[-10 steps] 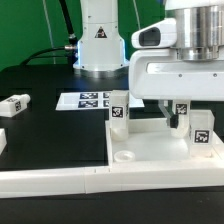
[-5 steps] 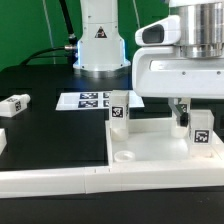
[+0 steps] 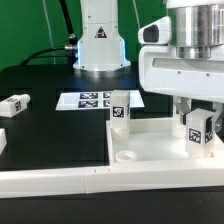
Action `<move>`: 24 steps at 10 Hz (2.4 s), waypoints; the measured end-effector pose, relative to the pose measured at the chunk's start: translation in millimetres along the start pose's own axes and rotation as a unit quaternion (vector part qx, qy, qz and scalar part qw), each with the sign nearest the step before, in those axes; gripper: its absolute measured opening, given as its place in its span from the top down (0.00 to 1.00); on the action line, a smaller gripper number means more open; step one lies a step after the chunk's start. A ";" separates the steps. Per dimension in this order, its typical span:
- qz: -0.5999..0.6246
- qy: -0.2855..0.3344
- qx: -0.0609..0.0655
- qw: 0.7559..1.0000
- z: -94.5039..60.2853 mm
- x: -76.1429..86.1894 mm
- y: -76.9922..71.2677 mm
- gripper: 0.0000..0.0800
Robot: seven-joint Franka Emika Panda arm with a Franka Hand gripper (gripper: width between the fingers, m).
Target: Assemble square table
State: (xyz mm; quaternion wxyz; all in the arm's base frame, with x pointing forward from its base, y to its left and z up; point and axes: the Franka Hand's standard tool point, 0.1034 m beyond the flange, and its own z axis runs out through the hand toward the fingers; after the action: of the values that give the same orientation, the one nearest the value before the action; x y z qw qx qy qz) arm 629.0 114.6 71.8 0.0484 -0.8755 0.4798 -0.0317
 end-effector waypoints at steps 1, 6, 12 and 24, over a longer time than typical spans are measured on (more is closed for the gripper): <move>0.082 -0.018 -0.004 0.996 0.3 2.0 1.8 0.63; 0.410 -0.060 -0.007 0.910 1.6 -1.1 -1.3 0.63; 0.492 -0.051 -0.021 0.869 2.0 6.4 6.0 0.42; 0.459 -0.064 -0.003 0.886 -36.2 1.7 8.1 0.19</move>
Offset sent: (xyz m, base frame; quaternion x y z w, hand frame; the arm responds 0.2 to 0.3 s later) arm 0.0305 0.0224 0.0079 0.0661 -0.0748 0.4492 0.8878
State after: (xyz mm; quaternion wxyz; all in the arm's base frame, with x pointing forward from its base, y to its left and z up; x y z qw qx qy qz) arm 619.5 106.9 106.8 0.0856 -0.5574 0.8242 0.0519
